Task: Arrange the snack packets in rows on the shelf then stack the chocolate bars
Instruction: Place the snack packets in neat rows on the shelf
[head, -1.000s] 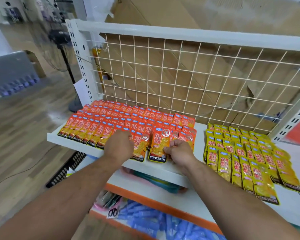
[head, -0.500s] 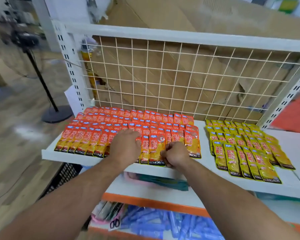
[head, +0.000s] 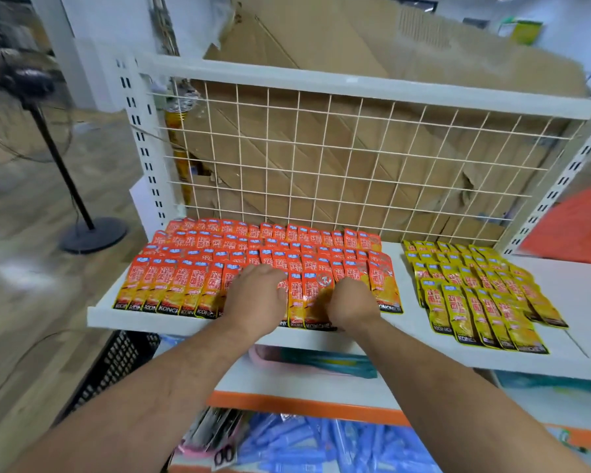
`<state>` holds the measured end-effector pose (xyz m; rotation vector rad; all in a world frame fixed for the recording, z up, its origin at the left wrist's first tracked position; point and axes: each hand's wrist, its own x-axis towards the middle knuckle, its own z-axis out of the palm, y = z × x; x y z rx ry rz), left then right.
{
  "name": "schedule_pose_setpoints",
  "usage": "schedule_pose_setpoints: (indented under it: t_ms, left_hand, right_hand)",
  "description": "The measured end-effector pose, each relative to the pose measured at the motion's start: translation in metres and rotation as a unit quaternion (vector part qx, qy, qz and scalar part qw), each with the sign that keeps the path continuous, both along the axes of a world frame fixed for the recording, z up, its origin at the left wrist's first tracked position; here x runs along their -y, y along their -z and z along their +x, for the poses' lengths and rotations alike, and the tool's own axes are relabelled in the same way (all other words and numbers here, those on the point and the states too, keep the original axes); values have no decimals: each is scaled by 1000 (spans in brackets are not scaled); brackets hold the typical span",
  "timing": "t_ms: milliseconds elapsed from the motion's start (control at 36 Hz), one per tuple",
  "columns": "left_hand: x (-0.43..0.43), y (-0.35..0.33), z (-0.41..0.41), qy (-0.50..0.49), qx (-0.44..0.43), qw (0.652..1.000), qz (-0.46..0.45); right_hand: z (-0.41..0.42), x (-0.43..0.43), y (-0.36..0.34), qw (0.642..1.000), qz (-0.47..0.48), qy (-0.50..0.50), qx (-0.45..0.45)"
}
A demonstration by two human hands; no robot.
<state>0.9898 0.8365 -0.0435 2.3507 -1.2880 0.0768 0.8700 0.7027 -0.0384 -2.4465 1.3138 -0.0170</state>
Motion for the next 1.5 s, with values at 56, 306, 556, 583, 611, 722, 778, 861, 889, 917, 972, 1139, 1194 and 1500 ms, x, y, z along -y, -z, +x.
schedule_pose_setpoints:
  t_ms: [56, 306, 556, 583, 611, 722, 778, 861, 889, 917, 972, 1139, 1194, 1500]
  left_hand:
    - [-1, -1, -1, 1, 0, 1000, 6]
    - [3, -3, -9, 28, 34, 998, 44]
    - [33, 8, -44, 122, 38, 988, 86]
    - [38, 9, -49, 133, 37, 986, 91]
    - [43, 10, -56, 143, 33, 985, 94]
    - [62, 13, -84, 180, 25, 978, 98]
    - [71, 11, -99, 200, 30, 975, 91]
    - [84, 4, -122, 222, 62, 970, 77]
    - [88, 3, -131, 229, 67, 968, 79]
    - [93, 2, -139, 235, 70, 966, 82]
    - [102, 2, -155, 247, 75, 962, 90]
    - [137, 4, -212, 268, 89, 954, 99]
    - [149, 1, -236, 270, 90, 954, 98]
    - [217, -9, -371, 270, 95, 954, 93]
  right_hand:
    - [0, -1, -1, 1000, -10, 1, -9]
    - [-8, -4, 3, 999, -23, 20, 26]
    - [-52, -11, 0, 989, -130, -69, -18]
    - [-61, -10, 2, 987, -141, -67, -32]
    - [-70, -8, 4, 986, -150, -63, -39]
    - [-112, 5, 10, 989, -133, -23, -60]
    - [-135, 13, 10, 990, -127, 0, -65]
    - [-168, 24, 9, 987, -141, 27, -69]
    - [-179, 27, 9, 987, -143, 39, -60]
    - [-189, 29, 8, 987, -143, 52, -52]
    - [-208, 33, 6, 986, -146, 68, -40]
    - [-269, 55, 8, 983, -153, 95, -31]
    - [-294, 65, 8, 983, -150, 97, -30]
    - [-439, 136, -4, 985, -134, 100, -34]
